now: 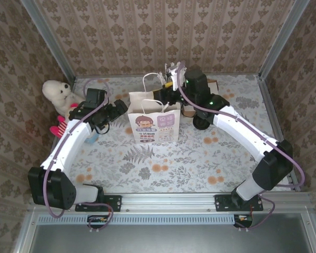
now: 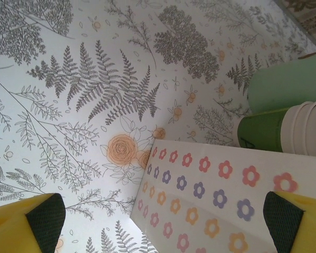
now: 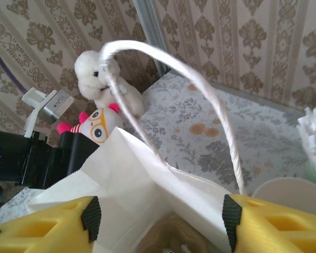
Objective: Pack the takeout coffee
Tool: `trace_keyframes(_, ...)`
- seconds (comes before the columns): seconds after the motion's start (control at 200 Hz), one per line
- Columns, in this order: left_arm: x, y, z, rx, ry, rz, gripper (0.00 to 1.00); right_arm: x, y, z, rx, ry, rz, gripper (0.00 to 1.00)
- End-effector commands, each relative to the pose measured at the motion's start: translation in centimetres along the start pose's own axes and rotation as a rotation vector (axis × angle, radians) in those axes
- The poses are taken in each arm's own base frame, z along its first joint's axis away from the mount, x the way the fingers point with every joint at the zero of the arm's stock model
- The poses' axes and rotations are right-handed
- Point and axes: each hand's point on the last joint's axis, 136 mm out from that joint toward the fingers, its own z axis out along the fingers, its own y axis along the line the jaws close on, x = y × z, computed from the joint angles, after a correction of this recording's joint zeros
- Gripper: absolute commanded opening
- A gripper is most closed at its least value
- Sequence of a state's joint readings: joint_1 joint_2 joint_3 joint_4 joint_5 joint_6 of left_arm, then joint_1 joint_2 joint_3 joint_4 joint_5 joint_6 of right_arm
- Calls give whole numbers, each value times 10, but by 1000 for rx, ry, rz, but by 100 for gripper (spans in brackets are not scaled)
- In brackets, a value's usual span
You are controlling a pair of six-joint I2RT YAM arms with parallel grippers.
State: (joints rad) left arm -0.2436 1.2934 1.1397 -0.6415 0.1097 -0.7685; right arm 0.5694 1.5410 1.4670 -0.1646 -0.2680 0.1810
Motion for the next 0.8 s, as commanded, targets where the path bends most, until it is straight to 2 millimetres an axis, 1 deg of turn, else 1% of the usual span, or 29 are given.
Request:
trace_keyframes(0.0, -20, -17, -27, 56, -103, 76, 100, -26, -3, -29, 48, -47, 7, 72)
trace_keyframes(0.025, -22, -20, -31, 73, -119, 88, 100, -30, -5, -33, 62, -52, 17, 75)
trace_keyframes(0.055, -24, -24, -34, 91, -133, 103, 100, -33, -11, -37, 88, -58, 32, 81)
trace_keyframes(0.08, -26, -27, -37, 108, -143, 116, 100, -36, -19, -42, 129, -63, 50, 86)
trace_keyframes(0.115, -27, -32, -42, 130, -155, 134, 100, -37, -31, -49, 186, -69, 72, 90)
trace_keyframes(0.155, -29, -36, -46, 152, -168, 153, 100, -37, -47, -58, 257, -77, 99, 92)
trace_keyframes(0.18, -30, -38, -49, 162, -178, 163, 100, -36, -60, -64, 309, -81, 117, 99)
trace_keyframes(0.2, -30, -39, -52, 170, -186, 169, 100, -34, -68, -68, 341, -83, 129, 100)
trace_keyframes(0.21, -31, -40, -53, 173, -190, 171, 100, -32, -78, -72, 378, -87, 143, 100)
trace_keyframes(0.225, -31, -41, -54, 179, -195, 175, 100, -30, -86, -77, 410, -91, 157, 100)
trace_keyframes(0.24, -32, -42, -56, 184, -201, 176, 100, -26, -95, -80, 439, -89, 171, 100)
trace_keyframes(0.245, -32, -42, -56, 186, -203, 177, 100, -26, -95, -80, 439, -89, 171, 100)
trace_keyframes(0.25, -32, -42, -57, 188, -205, 178, 100, -23, -103, -83, 461, -89, 181, 100)
trace_keyframes(0.265, -32, -43, -58, 194, -210, 179, 100, -19, -113, -86, 488, -88, 195, 100)
trace_keyframes(0.27, -32, -43, -58, 196, -213, 179, 100, -19, -113, -86, 488, -88, 195, 100)
trace_keyframes(0.275, -33, -43, -59, 199, -216, 180, 100, -15, -119, -88, 506, -84, 203, 100)
trace_keyframes(0.285, -33, -44, -60, 204, -219, 181, 100, -13, -123, -89, 516, -82, 208, 100)
trace_keyframes(0.29, -32, -44, -60, 205, -220, 180, 100, -8, -130, -91, 535, -76, 218, 100)
trace_keyframes(0.3, -33, -45, -61, 210, -226, 181, 100, -6, -133, -91, 542, -74, 223, 100)
trace_keyframes(0.365, -33, -48, -66, 244, -251, 176, 100, 21, -176, -109, 662, -28, 301, 100)
trace_keyframes(0.445, -33, -54, -74, 297, -282, 180, 100, 55, -213, -119, 730, 67, 358, 100)
trace_keyframes(0.51, -32, -62, -80, 358, -303, 199, 100, 75, -232, -121, 729, 157, 388, 100)
trace_keyframes(0.55, -30, -69, -85, 407, -311, 218, 100, 85, -242, -121, 727, 206, 400, 100)
trace_keyframes(0.57, -30, -73, -87, 430, -315, 228, 100, 86, -247, -120, 725, 220, 399, 100)
trace_keyframes(0.585, -28, -75, -88, 446, -312, 238, 100, 93, -249, -120, 728, 254, 407, 100)
trace_keyframes(0.61, -26, -82, -91, 483, -305, 256, 100, 100, -256, -120, 735, 283, 414, 100)
trace_keyframes(0.685, -15, -97, -96, 574, -262, 314, 100, 113, -274, -115, 739, 346, 412, 100)
trace_keyframes(0.74, -10, -100, -95, 588, -224, 334, 100, 123, -292, -115, 798, 387, 384, 100)
trace_keyframes(0.795, -7, -96, -89, 556, -197, 332, 100, 132, -303, -108, 804, 439, 352, 99)
